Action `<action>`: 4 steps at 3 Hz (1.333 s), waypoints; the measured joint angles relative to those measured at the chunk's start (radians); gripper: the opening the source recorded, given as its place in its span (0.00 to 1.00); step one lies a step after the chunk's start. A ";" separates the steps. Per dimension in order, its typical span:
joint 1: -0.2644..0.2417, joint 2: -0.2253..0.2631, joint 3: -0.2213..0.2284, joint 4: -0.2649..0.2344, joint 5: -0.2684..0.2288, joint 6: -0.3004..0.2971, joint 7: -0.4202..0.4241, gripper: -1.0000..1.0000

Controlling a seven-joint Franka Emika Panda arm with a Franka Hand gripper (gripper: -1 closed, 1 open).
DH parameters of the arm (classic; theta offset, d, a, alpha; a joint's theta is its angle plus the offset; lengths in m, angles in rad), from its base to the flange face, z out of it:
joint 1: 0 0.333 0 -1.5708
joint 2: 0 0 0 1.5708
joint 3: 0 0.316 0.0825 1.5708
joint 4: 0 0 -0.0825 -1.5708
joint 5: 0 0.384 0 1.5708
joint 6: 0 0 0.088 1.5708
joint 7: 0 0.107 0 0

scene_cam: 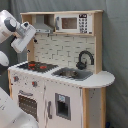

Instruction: Play with the kitchen

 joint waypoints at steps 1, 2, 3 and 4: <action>-0.042 0.076 0.045 0.021 0.000 -0.035 0.040 1.00; -0.094 0.135 0.101 0.022 0.000 -0.053 0.086 1.00; -0.170 0.186 0.161 0.021 0.000 -0.053 0.103 1.00; -0.250 0.220 0.216 0.015 0.000 -0.057 0.106 1.00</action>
